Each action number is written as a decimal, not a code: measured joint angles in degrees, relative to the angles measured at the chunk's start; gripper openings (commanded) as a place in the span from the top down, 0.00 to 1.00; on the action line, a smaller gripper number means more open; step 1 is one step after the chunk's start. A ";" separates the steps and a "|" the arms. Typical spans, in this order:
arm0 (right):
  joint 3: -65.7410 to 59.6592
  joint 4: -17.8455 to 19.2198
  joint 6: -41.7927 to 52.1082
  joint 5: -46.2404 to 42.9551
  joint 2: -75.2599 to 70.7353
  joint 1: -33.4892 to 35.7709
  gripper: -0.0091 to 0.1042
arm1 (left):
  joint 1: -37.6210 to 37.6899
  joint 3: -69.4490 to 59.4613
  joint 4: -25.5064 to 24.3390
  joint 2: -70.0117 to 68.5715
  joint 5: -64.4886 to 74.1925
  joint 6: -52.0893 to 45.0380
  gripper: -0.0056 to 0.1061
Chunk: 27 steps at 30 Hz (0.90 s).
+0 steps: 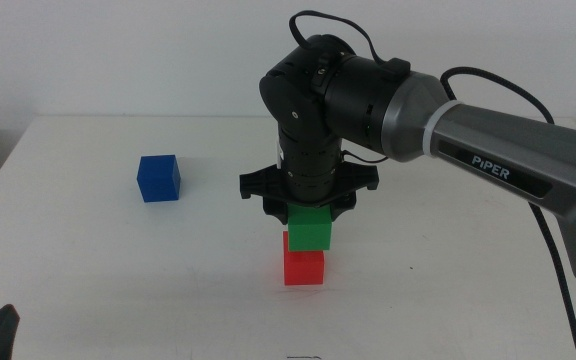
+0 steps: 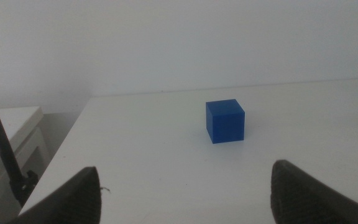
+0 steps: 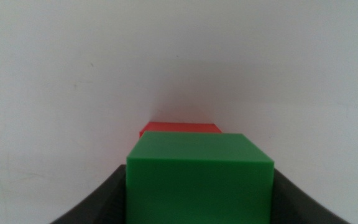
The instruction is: Stack red cubes first, then green, then blue cubes in a specific spot.
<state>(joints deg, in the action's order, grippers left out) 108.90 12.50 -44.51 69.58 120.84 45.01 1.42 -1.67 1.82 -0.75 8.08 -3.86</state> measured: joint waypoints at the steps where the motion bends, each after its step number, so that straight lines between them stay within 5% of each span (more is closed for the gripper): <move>1: 0.05 0.00 0.06 -0.29 0.07 0.09 0.93 | 0.00 0.00 0.00 0.00 0.00 0.00 0.11; 23: 0.48 -0.84 0.44 -0.68 2.58 0.32 0.89 | 0.00 0.00 0.00 0.00 0.00 0.00 0.11; 24: 0.59 -0.84 0.44 -0.68 2.63 0.32 0.77 | 0.00 0.00 0.00 0.00 0.00 0.00 0.11; 25: 0.59 -0.84 0.63 -0.68 2.65 0.32 0.45 | 0.00 0.00 0.00 0.00 0.00 0.00 0.11; 27: 0.59 -0.84 1.03 -0.72 2.75 0.32 0.35 | 0.00 0.00 0.00 0.00 0.00 0.00 0.11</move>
<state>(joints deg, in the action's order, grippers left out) 109.50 11.65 -43.48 68.86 123.60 45.32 1.42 -1.67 1.82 -0.75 8.08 -3.86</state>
